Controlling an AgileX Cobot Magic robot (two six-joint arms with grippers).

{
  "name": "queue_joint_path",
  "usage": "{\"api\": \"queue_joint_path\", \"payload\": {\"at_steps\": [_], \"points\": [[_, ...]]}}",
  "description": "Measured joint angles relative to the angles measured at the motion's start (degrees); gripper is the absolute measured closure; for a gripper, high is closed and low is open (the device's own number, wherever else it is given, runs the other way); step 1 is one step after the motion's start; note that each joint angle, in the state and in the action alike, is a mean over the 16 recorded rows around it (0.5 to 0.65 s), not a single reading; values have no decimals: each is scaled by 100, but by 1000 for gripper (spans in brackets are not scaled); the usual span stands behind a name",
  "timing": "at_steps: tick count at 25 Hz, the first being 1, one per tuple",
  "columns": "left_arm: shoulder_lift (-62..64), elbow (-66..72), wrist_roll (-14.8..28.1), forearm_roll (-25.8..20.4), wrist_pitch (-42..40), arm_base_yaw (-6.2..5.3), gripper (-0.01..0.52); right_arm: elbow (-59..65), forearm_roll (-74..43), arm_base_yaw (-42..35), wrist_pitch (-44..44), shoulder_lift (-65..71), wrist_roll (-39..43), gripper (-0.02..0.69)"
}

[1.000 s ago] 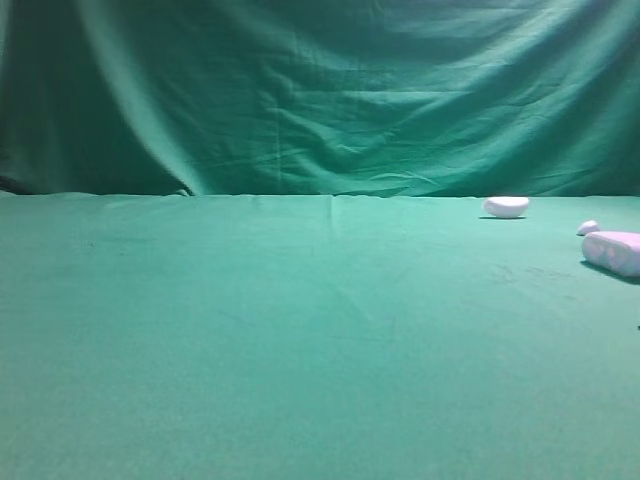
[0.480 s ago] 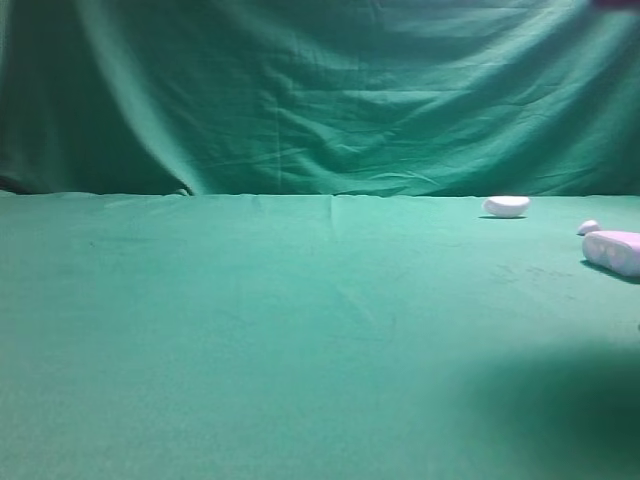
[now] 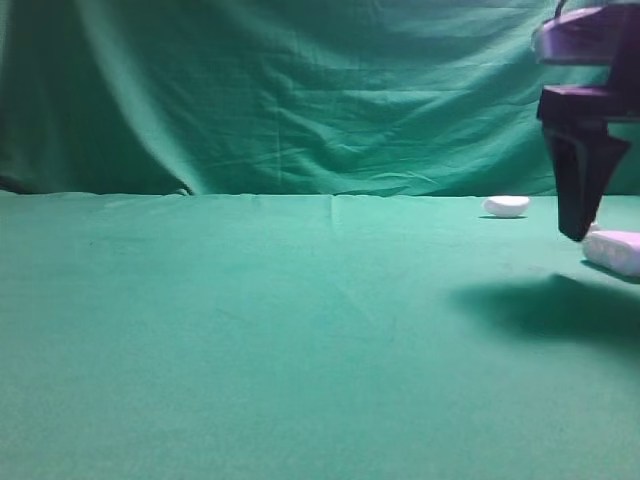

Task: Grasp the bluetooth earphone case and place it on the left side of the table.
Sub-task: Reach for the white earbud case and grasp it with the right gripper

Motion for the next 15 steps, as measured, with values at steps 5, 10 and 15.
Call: {"api": "queue_joint_path", "payload": {"at_steps": [5, 10, 15], "points": [[0, 0, 0, 0, 0, 0, 514, -76, -10, 3, 35, 46, -3, 280], [0, 0, 0, 0, 0, 0, 514, -492, 20, 90, 321, 4, -6, 332], [0, 0, 0, 0, 0, 0, 514, -1422, 78, 448, 857, 38, -11, 340]]}}
